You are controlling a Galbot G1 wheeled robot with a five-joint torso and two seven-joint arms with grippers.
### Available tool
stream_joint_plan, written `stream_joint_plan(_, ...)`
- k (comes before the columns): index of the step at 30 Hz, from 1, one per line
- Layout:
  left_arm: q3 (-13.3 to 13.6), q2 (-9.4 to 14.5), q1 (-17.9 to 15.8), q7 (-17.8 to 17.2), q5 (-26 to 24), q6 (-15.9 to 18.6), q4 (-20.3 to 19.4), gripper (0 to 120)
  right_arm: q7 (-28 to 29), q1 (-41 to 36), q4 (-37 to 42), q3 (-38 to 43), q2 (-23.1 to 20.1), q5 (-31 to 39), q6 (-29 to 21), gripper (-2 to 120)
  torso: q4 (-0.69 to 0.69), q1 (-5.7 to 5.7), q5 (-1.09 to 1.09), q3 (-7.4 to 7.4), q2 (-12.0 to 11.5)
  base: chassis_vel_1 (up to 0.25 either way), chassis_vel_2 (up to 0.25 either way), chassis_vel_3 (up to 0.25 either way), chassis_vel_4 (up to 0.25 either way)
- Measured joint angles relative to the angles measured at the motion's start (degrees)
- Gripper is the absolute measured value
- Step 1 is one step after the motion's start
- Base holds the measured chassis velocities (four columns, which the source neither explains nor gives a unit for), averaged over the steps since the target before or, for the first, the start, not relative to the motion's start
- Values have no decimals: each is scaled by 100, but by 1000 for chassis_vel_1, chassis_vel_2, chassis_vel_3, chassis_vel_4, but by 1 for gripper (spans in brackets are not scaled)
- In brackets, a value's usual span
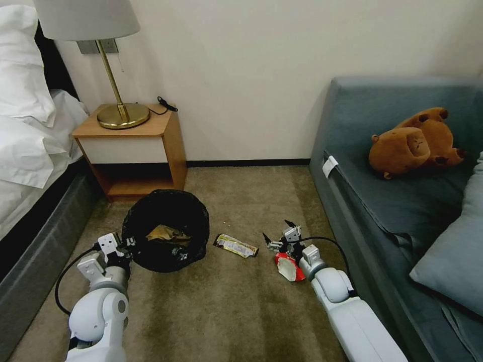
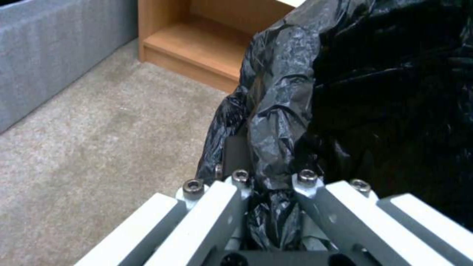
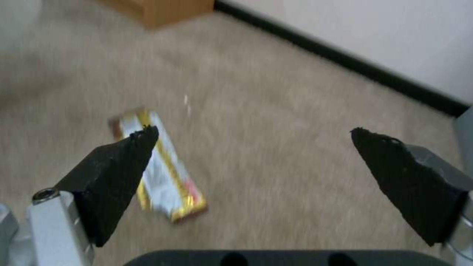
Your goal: Pick up the trash bin, then pick up the garbage on the floor and place it into the trash bin.
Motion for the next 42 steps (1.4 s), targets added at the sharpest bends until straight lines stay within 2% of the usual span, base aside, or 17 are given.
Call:
stream_joint_plan(7,-54,-21,-19,-18,8,-5,37,1,-211,303,-756,-55,36,-230,-401,100,0,0,1,0,0,0,0,0,0)
stream_joint_plan(14,-68,-37,-77,-29,73,-24,119,1,-349,732,-1700,-33,65,-473,-312,100,1,0,0,1,0,0,0,0,0)
stream_joint_plan(29,-80,-23,-150,-64,77,-15,175,1,-669,797,-2234,174,46,-871,-285,100,0,0,1,1,0,0,0,0,0)
stream_joint_plan(38,-61,-51,-124,-66,105,-15,140,1,-725,738,-2536,383,83,-992,30,100,0,0,0,1,0,0,0,0,0)
stream_joint_plan(40,-65,-52,-120,-66,105,-15,128,1,-737,738,-2575,403,87,-1002,66,97,0,0,1,1,0,0,0,0,0)
stream_joint_plan(42,-75,-48,-103,-79,105,-16,84,1,-760,761,-2785,489,126,-1003,289,84,0,0,0,0,0,0,0,0,0)
